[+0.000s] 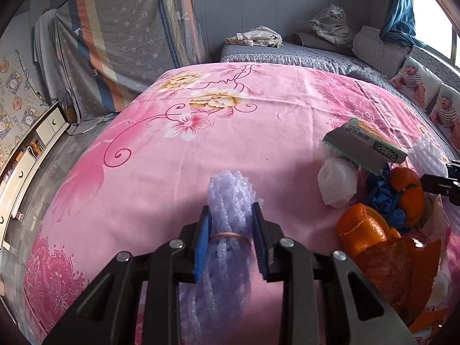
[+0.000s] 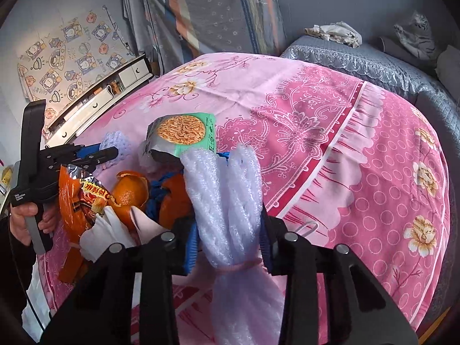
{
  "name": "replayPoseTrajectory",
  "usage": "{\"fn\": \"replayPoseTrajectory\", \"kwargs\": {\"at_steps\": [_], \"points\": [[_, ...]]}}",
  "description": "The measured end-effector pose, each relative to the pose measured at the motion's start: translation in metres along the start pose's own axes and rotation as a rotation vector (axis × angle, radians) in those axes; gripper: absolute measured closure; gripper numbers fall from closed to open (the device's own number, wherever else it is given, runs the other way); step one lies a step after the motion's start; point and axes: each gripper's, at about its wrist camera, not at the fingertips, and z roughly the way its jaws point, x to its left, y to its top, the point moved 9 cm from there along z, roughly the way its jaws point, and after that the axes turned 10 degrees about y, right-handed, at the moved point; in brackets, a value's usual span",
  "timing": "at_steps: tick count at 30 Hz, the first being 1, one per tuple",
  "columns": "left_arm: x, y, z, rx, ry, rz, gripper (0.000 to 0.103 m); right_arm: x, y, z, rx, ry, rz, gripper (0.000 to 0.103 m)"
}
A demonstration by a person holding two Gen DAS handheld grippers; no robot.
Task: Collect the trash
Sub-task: 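Grasp the lavender foam net with the left tool, then carry the white foam net with the right tool while the left tool carries the lavender net to the bin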
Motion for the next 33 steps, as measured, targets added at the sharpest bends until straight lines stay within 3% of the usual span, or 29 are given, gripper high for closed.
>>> {"fn": "replayPoseTrajectory", "kwargs": {"at_steps": [9, 19, 33], "points": [[0.021, 0.01, -0.02, -0.045, 0.018, -0.087, 0.082, 0.01, 0.006, -0.028, -0.055, 0.024, 0.014, 0.077], [0.019, 0.028, -0.075, -0.133, -0.011, -0.119, 0.082, 0.02, 0.017, -0.088, -0.153, 0.012, 0.014, 0.077], [-0.042, 0.061, -0.169, -0.277, -0.115, -0.111, 0.082, 0.022, 0.024, -0.202, -0.34, -0.038, 0.006, 0.077]]}}
